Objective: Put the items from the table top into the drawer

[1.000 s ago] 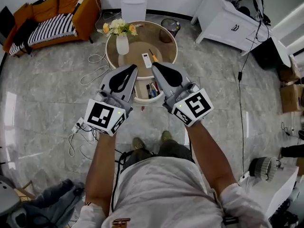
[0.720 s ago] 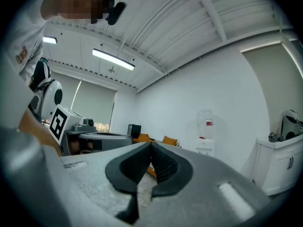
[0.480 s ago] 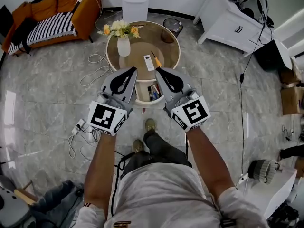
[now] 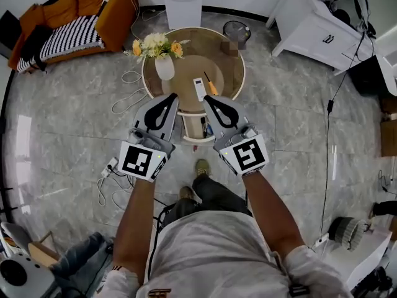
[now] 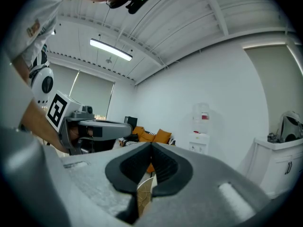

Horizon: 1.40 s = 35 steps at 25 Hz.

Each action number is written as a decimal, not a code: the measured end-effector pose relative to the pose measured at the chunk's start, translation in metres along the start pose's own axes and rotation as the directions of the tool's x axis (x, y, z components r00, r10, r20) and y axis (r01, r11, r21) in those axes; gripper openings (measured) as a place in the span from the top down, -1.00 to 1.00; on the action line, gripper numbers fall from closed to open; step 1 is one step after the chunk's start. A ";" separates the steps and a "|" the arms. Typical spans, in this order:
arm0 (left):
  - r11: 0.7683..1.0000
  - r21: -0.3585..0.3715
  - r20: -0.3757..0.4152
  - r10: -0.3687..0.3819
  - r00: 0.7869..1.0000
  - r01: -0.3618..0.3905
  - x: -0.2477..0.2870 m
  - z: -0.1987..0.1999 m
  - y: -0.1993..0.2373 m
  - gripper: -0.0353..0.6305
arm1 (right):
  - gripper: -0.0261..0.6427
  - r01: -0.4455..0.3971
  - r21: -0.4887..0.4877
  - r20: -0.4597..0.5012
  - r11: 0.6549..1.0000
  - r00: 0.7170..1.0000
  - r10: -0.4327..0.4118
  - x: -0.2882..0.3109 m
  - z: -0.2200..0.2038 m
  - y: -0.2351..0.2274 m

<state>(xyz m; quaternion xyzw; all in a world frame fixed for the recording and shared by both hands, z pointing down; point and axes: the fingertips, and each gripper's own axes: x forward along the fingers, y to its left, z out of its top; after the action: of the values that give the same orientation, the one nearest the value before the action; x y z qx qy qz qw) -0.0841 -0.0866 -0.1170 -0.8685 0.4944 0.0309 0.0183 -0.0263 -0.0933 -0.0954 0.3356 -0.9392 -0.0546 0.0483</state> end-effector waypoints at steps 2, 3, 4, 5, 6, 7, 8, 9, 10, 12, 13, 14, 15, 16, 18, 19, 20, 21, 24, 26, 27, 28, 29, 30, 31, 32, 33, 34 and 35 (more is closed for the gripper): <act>1.000 0.009 -0.011 0.011 1.000 -0.011 0.014 -0.006 0.005 0.90 | 0.92 -0.006 -0.005 -0.004 1.000 1.000 0.006 0.009 -0.004 -0.010; 1.000 0.013 -0.018 0.018 1.000 -0.017 0.020 -0.009 0.008 0.90 | 0.92 -0.010 0.000 -0.009 1.000 1.000 0.010 0.014 -0.006 -0.014; 1.000 0.016 -0.023 0.025 0.999 -0.025 0.026 -0.012 0.010 0.90 | 0.92 -0.016 0.007 -0.016 1.000 1.000 0.016 0.017 -0.009 -0.018; 0.999 0.019 -0.027 0.032 0.999 -0.032 0.031 -0.015 0.012 0.90 | 0.92 -0.020 0.011 -0.021 1.000 1.000 0.020 0.021 -0.013 -0.021; 0.999 0.021 -0.031 0.040 0.999 -0.039 0.034 -0.018 0.015 0.90 | 0.92 -0.023 0.012 -0.023 1.000 0.999 0.023 0.024 -0.018 -0.025; 0.999 0.022 -0.036 0.047 0.998 -0.046 0.038 -0.021 0.017 0.90 | 0.92 -0.022 0.014 -0.026 1.000 0.999 0.023 0.028 -0.023 -0.030; 0.998 0.023 -0.041 0.053 0.998 -0.052 0.041 -0.026 0.020 0.90 | 0.92 -0.019 0.018 -0.032 1.000 0.999 0.019 0.032 -0.028 -0.034; 0.998 0.022 -0.047 0.059 0.997 -0.058 0.044 -0.030 0.023 0.90 | 0.92 -0.013 0.024 -0.043 1.000 0.999 0.014 0.036 -0.032 -0.037; 0.998 0.020 -0.053 0.063 0.997 -0.062 0.047 -0.036 0.025 0.90 | 0.92 -0.007 0.028 -0.054 1.000 0.998 0.008 0.039 -0.035 -0.040; 0.998 0.016 -0.065 0.068 0.996 -0.068 0.052 -0.046 0.031 0.90 | 0.92 0.002 0.034 -0.079 0.999 0.997 0.001 0.045 -0.044 -0.043; 0.998 0.015 -0.071 0.070 0.995 -0.069 0.054 -0.051 0.034 0.90 | 0.92 0.006 0.037 -0.090 0.999 0.996 -0.003 0.048 -0.049 -0.044; 0.997 0.014 -0.076 0.071 0.995 -0.070 0.056 -0.056 0.036 0.90 | 0.92 0.010 0.039 -0.099 0.999 0.995 -0.006 0.051 -0.054 -0.045; 0.997 0.013 -0.079 0.072 0.994 -0.071 0.058 -0.061 0.038 0.90 | 0.92 0.015 0.040 -0.108 0.999 0.994 -0.010 0.054 -0.060 -0.046; 0.997 0.011 -0.082 0.073 0.994 -0.073 0.059 -0.067 0.041 0.90 | 0.92 0.019 0.040 -0.118 0.999 0.993 -0.014 0.057 -0.066 -0.047; 0.997 0.003 -0.086 0.074 0.994 -0.074 0.062 -0.078 0.048 0.90 | 0.92 0.027 0.037 -0.131 0.999 0.991 -0.022 0.066 -0.079 -0.047; 0.997 -0.002 -0.089 0.072 0.993 -0.073 0.063 -0.084 0.052 0.90 | 0.92 0.032 0.036 -0.138 0.999 0.990 -0.026 0.070 -0.084 -0.047; 0.998 -0.007 -0.092 0.069 0.993 -0.070 0.065 -0.090 0.055 0.90 | 0.92 0.037 0.034 -0.145 0.999 0.989 -0.031 0.075 -0.089 -0.047; 0.998 -0.011 -0.095 0.065 0.993 -0.066 0.067 -0.097 0.058 0.90 | 0.92 0.042 0.031 -0.149 0.999 0.988 -0.037 0.080 -0.094 -0.048; 0.998 -0.020 -0.105 0.049 0.993 -0.051 0.072 -0.116 0.067 0.90 | 0.92 0.060 0.026 -0.164 0.998 0.985 -0.055 0.094 -0.112 -0.052; 0.999 -0.030 -0.124 0.040 0.991 -0.044 0.075 -0.132 0.072 0.90 | 0.92 0.075 0.027 -0.181 0.997 0.981 -0.069 0.103 -0.124 -0.054; 0.999 -0.034 -0.136 0.034 0.990 -0.039 0.077 -0.141 0.074 0.90 | 0.92 0.083 0.029 -0.189 0.996 0.979 -0.076 0.106 -0.131 -0.056; 0.999 -0.037 -0.143 0.026 0.989 -0.031 0.079 -0.150 0.076 0.90 | 0.92 0.092 0.031 -0.197 0.995 0.977 -0.084 0.110 -0.138 -0.057; 0.999 -0.038 -0.150 0.015 0.989 -0.021 0.081 -0.158 0.078 0.90 | 0.92 0.099 0.032 -0.206 0.995 0.974 -0.091 0.113 -0.145 -0.058; 0.999 -0.039 -0.158 0.005 0.987 -0.011 0.083 -0.166 0.080 0.90 | 0.91 0.106 0.033 -0.214 0.994 0.972 -0.097 0.116 -0.152 -0.058; 0.999 -0.041 -0.169 -0.005 0.986 -0.001 0.084 -0.173 0.081 0.90 | 0.92 0.113 0.033 -0.223 0.993 0.969 -0.103 0.118 -0.159 -0.059; 0.999 -0.043 -0.177 -0.014 0.984 0.007 0.086 -0.181 0.083 0.90 | 0.91 0.120 0.034 -0.233 0.992 0.966 -0.109 0.120 -0.166 -0.060; 0.999 -0.046 -0.183 -0.022 0.983 0.013 0.087 -0.187 0.084 0.90 | 0.91 0.127 0.035 -0.244 0.991 0.963 -0.115 0.121 -0.174 -0.061; 0.999 -0.050 -0.187 -0.027 0.982 0.018 0.089 -0.193 0.085 0.90 | 0.91 0.134 0.037 -0.255 0.990 0.960 -0.120 0.123 -0.181 -0.061; 0.998 -0.054 -0.191 -0.033 0.981 0.023 0.090 -0.199 0.087 0.90 | 0.90 0.141 0.041 -0.266 0.989 0.956 -0.126 0.125 -0.188 -0.062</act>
<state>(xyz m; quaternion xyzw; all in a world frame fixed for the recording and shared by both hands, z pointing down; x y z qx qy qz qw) -0.1061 -0.2202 0.0746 -0.8744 0.4808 -0.0402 -0.0515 -0.0599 -0.2338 0.0890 0.4037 -0.9009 0.0151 0.1585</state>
